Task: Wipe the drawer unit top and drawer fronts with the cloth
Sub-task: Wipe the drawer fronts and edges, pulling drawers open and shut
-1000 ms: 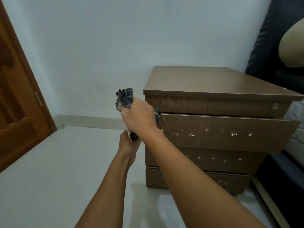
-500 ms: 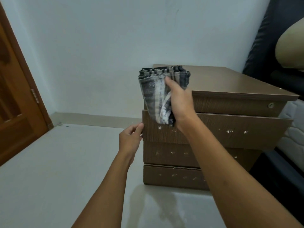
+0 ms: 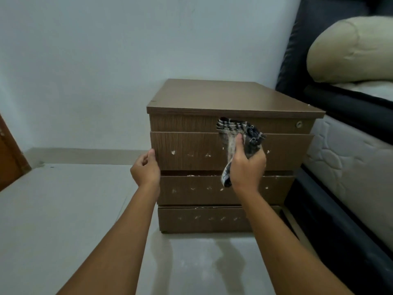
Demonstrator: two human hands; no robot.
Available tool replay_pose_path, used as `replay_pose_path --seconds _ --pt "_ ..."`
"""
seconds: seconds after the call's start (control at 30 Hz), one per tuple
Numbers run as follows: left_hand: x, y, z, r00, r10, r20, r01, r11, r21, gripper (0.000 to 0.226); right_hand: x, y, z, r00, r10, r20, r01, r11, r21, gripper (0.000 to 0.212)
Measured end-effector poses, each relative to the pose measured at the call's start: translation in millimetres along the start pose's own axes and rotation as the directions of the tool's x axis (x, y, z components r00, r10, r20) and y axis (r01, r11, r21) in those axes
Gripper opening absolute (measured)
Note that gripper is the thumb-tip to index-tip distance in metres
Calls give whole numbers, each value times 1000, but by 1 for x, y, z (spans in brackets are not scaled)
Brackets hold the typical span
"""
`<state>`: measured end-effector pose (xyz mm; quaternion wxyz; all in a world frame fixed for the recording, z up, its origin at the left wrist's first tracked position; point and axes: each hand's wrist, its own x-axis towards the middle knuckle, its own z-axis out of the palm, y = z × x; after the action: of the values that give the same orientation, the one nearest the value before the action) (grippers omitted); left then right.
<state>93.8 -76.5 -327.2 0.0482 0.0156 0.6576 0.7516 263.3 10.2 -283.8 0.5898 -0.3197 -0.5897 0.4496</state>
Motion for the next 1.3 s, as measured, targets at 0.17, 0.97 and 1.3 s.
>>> replay_pose_path --seconds 0.17,0.97,1.3 --pt "-9 -4 10 997 64 -50 -64 998 4 32 12 31 -38 962 38 -271 -21 998 63 3" --pt "0 -2 12 991 131 -1 -131 989 -69 39 106 112 -41 941 -73 -330 -23 960 -280 74" --pt "2 -1 7 995 97 31 -96 994 -46 36 49 100 25 974 -143 -176 86 951 -298 70"
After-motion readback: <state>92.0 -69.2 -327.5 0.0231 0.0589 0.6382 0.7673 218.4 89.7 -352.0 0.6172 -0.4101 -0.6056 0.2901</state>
